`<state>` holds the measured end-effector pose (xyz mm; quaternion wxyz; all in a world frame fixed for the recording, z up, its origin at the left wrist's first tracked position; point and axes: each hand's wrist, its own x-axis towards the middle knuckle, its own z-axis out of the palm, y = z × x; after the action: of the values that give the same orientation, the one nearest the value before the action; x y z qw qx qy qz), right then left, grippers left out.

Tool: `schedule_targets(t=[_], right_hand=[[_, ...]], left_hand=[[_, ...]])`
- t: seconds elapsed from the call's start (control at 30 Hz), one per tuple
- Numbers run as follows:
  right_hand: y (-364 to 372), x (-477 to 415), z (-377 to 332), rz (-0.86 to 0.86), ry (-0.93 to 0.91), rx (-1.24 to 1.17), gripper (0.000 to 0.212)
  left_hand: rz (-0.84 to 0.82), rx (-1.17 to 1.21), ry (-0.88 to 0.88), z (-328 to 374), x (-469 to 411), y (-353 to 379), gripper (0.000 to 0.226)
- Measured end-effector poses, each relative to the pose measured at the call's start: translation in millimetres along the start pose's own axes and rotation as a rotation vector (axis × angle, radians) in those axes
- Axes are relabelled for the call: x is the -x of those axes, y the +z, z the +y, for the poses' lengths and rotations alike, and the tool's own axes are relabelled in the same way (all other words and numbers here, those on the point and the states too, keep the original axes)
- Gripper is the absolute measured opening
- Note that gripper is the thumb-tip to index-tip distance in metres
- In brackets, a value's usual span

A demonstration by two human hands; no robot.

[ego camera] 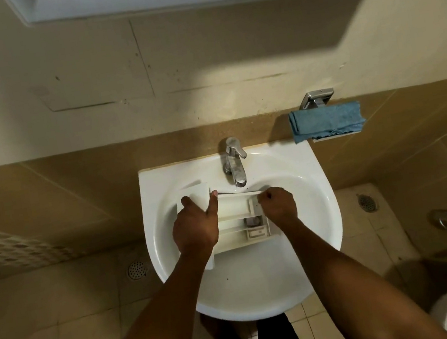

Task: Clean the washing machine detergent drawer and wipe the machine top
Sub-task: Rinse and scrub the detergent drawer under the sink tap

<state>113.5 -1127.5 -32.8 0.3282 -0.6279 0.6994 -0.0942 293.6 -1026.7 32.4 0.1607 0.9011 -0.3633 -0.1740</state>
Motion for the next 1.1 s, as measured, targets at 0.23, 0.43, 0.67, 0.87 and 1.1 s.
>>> schedule_targets(t=[0.23, 0.43, 0.67, 0.87, 1.1], right_hand=[[7.9, -1.5, 5.0, -0.214, 0.075, -0.193, 0.030], [22.0, 19.1, 11.5, -0.252, 0.151, -0.435, 0.047], [22.8, 4.5, 6.8, -0.271, 0.169, -0.195, 0.041], [19.8, 8.0, -2.0, -0.256, 0.212, -0.274, 0.037], [28.9, 7.9, 8.2, -0.340, 0.138, -0.070, 0.052]], left_hand=[[-0.021, 0.012, -0.016, 1.8, 0.3, -0.5, 0.085], [-0.011, 0.025, -0.027, 1.8, 1.2, -2.4, 0.082], [-0.009, 0.005, -0.030, 3.6, 1.4, -2.2, 0.086], [-0.035, -0.030, -0.049, 3.6, 0.0, -1.7, 0.083], [-0.017, -0.010, -0.032, 3.5, -1.5, -2.2, 0.079]])
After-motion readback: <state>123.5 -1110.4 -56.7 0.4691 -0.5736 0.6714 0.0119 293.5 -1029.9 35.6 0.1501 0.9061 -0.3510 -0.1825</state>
